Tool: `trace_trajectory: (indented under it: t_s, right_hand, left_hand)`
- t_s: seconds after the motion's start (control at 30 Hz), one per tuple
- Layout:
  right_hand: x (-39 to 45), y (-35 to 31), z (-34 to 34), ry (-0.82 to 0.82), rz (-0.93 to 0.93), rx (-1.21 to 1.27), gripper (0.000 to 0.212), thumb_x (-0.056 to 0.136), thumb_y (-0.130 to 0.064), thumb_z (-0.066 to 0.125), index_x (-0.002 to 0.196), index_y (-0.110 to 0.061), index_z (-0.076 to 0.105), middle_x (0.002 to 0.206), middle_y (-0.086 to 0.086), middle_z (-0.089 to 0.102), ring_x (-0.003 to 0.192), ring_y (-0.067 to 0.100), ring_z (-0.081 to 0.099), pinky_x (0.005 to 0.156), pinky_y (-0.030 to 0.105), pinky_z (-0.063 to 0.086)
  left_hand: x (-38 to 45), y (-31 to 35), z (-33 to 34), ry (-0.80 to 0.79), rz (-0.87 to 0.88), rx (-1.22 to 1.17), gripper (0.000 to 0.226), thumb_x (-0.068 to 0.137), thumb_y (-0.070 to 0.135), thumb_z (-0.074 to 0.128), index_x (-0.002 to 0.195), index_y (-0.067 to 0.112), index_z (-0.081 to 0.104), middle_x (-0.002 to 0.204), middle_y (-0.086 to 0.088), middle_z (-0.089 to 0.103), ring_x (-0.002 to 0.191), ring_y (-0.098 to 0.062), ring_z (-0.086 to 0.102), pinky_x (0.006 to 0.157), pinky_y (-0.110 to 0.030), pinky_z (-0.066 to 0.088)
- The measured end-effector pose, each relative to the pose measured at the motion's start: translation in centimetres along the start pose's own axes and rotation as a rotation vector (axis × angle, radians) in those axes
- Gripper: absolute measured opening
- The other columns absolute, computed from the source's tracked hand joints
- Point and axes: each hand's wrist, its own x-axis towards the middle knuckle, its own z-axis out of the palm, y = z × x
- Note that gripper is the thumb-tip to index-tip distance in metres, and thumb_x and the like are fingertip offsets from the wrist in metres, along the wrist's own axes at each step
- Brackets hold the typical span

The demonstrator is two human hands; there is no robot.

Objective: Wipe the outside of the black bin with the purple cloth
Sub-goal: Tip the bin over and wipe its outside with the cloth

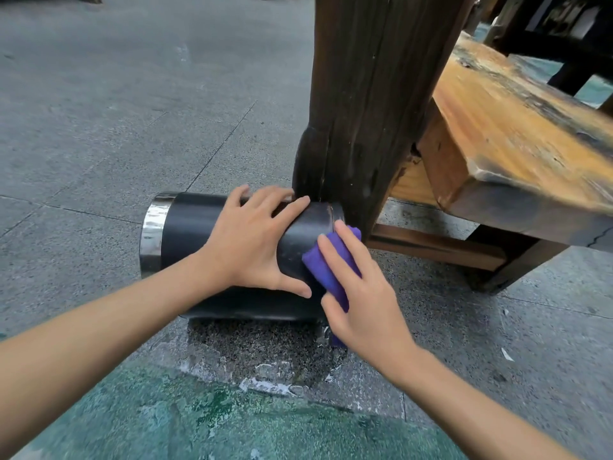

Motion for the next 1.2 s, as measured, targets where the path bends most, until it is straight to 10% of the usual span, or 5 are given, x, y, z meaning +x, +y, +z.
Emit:
trace_trajectory:
  t_s: [0.37, 0.63, 0.9, 1.2]
  right_hand:
    - [-0.6, 0.3, 1.1, 0.070, 0.026, 0.138, 0.081, 0.078, 0.001, 0.070, 0.151, -0.021, 0.045, 0.164, -0.003, 0.023, 0.152, 0.009, 0.023, 0.120, 0.018, 0.021]
    - [0.4, 0.3, 0.9, 0.115, 0.040, 0.232, 0.082, 0.067, 0.013, 0.073, 0.143, -0.015, 0.057, 0.151, 0.002, 0.037, 0.143, 0.005, 0.032, 0.117, 0.009, 0.017]
    - [4.6, -0.6, -1.8, 0.028, 0.086, 0.311, 0.069, 0.068, -0.004, 0.061, 0.136, -0.015, 0.063, 0.132, -0.006, 0.057, 0.120, -0.003, 0.052, 0.107, 0.004, 0.029]
    - [5.6, -1.8, -0.5, -0.182, 0.103, 0.230, 0.059, 0.071, -0.015, 0.061, 0.130, -0.019, 0.068, 0.130, -0.005, 0.065, 0.118, 0.004, 0.057, 0.104, 0.004, 0.031]
  left_hand:
    - [-9.1, -0.4, 1.1, 0.102, -0.415, -0.022, 0.102, 0.062, 0.089, 0.054, 0.153, 0.054, 0.026, 0.166, 0.012, 0.026, 0.153, -0.036, 0.021, 0.096, -0.090, 0.021]
    - [-9.1, -1.9, -0.5, 0.100, -0.402, -0.143, 0.104, 0.051, 0.088, 0.067, 0.146, 0.059, 0.036, 0.162, 0.025, 0.028, 0.125, -0.024, 0.036, 0.074, -0.040, 0.042]
    - [-8.5, -3.3, -3.3, 0.069, -0.521, -0.307, 0.106, 0.033, 0.104, 0.056, 0.127, 0.056, 0.062, 0.151, 0.043, 0.031, 0.114, -0.016, 0.025, 0.086, -0.053, 0.052]
    - [-10.3, -4.1, -2.1, -0.056, -0.588, -0.291, 0.110, 0.042, 0.107, 0.048, 0.142, 0.063, 0.038, 0.154, 0.041, 0.026, 0.120, -0.019, 0.027, 0.084, -0.059, 0.052]
